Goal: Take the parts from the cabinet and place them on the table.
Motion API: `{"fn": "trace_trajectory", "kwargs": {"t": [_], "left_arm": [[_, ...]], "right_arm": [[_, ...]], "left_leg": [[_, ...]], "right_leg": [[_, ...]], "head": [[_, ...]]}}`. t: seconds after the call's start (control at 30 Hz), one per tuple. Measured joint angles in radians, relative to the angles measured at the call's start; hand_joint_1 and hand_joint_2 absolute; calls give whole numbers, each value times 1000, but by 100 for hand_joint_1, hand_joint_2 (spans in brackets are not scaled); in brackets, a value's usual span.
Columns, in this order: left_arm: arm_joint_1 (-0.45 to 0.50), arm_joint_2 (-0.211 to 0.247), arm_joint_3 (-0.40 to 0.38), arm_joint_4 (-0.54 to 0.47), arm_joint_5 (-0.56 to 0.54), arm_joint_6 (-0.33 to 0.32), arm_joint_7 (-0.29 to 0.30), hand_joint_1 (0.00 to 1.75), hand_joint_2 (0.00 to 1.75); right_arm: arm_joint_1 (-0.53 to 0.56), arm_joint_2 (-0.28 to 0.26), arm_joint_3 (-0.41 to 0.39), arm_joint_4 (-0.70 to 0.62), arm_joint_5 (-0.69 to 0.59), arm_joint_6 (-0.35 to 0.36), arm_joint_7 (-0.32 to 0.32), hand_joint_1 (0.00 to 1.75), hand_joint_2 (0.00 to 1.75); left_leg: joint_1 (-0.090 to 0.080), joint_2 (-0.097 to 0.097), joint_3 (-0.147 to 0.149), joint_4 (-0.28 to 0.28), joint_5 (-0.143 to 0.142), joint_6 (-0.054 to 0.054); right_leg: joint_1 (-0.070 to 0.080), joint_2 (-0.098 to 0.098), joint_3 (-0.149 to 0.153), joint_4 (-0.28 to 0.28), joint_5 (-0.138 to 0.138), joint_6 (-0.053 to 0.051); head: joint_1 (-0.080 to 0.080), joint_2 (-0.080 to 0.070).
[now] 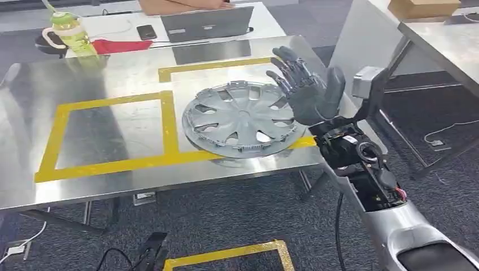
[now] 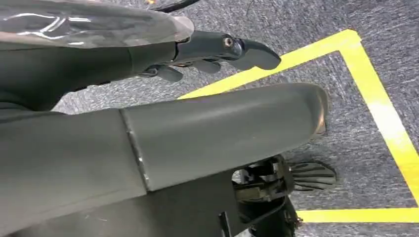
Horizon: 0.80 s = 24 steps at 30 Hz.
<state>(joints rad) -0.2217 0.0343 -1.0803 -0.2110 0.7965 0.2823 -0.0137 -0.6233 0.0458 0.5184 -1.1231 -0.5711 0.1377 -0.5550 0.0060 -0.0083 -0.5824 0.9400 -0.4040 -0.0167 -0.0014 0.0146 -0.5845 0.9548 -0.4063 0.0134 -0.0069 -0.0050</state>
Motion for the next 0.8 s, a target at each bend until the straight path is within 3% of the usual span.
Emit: {"fn": "trace_trajectory", "kwargs": {"t": [0.17,0.2,0.8], "left_arm": [[0,0,0,0,0,0,-3,0,175],[0,0,0,0,0,0,-3,0,0],[7,0,0,0,16,10,-17,0,0]], "right_arm": [[46,-18,-11,-63,-13,4,0,0,0],[54,-19,-13,-77,-14,8,0,0,0],[172,-29,-20,-190,-31,61,11,0,0]], "left_leg": [[0,0,0,0,0,0],[0,0,0,0,0,0],[0,0,0,0,0,0]], "right_leg": [[0,0,0,0,0,0],[0,0,0,0,0,0],[0,0,0,0,0,0]], "head": [[-1,0],[0,0],[-1,0]]}}
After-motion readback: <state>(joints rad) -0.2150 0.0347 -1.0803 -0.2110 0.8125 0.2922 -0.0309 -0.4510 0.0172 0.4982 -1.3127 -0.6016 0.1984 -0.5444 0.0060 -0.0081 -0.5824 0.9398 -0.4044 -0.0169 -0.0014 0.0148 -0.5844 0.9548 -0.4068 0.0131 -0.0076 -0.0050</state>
